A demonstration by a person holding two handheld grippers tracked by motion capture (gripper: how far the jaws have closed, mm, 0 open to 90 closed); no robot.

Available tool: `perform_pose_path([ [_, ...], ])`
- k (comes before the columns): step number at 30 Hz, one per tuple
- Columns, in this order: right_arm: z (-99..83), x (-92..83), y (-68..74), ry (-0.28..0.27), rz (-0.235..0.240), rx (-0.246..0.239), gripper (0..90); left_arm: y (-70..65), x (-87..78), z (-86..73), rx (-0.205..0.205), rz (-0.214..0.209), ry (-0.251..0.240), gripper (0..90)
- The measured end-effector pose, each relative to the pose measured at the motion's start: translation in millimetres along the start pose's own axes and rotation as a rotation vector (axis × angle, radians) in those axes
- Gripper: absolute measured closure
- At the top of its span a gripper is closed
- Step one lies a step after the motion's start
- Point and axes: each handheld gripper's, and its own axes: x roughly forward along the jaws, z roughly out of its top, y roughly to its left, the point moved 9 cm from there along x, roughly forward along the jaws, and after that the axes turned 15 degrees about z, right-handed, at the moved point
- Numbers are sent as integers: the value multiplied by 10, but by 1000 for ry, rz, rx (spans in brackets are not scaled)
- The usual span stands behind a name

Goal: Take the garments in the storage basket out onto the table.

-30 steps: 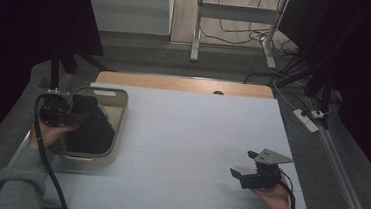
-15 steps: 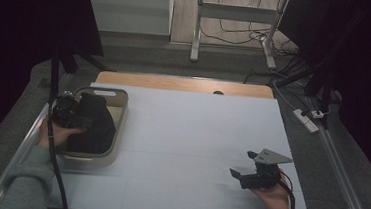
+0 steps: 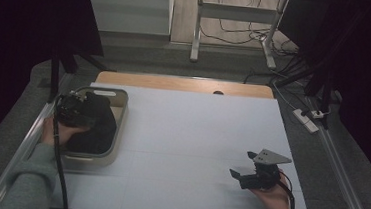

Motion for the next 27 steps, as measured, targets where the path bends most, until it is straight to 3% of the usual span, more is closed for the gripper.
perform_pose_path([
  [4, -9, 5, -5, 7, -3, 4, 69, 4, 7, -3, 8, 16, 15, 114],
  [6, -20, 14, 4, 28, -18, -19, 72, 13, 26, -3, 3, 21, 20, 153],
  [12, -6, 1, 13, 19, -26, -29, 106, 15, 32, 0, 1, 10, 22, 243],
  [18, -13, 7, 5, 22, -30, -27, 109, 18, 26, 24, 0, -1, -2, 370],
  [27, -21, 11, 2, 29, -33, -27, 110, 21, 8, 44, 6, -34, -33, 435],
])
